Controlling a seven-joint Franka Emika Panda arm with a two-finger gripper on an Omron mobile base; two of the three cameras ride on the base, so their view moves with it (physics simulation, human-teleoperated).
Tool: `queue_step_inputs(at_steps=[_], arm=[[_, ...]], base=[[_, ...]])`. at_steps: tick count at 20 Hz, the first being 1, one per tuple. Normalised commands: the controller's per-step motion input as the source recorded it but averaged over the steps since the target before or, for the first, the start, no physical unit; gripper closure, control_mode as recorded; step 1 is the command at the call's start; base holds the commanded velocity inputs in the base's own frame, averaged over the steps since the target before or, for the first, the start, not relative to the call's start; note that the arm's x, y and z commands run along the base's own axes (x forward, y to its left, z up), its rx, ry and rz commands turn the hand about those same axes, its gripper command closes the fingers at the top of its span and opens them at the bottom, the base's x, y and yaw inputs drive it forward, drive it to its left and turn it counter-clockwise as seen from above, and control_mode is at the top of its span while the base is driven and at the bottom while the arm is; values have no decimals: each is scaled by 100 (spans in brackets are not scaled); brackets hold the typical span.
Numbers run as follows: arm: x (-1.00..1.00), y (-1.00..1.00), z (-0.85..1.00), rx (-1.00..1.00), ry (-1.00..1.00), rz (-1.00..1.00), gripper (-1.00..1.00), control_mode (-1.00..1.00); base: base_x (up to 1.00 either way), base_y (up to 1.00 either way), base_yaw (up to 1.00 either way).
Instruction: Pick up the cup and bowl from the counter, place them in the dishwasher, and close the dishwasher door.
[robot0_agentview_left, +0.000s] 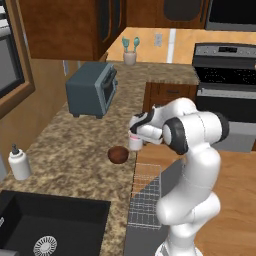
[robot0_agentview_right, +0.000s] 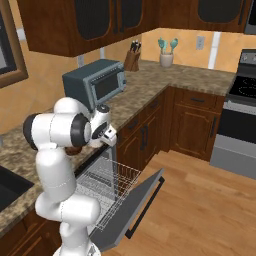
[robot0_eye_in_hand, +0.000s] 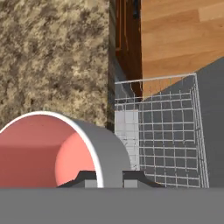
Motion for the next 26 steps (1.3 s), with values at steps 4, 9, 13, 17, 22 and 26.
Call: queue_step_inputs(at_steps=[4,9,13,17,22,26], arm=[[-100,-82,-1,0,0,0,100,-100],[-65,-44,-17,0,2,10,100,-100],[-27,-16,-46,0,2,27,100,-100],[-1,-18,-71,2,4,22,100,-100],[18,-9,-55,16,-13,9,100,-100],[49,0,-47,1,-7,2,100,-100]], base=[[0,0,0],[0,0,0],[0,0,0],[0,0,0],[0,0,0],[0,0,0]])
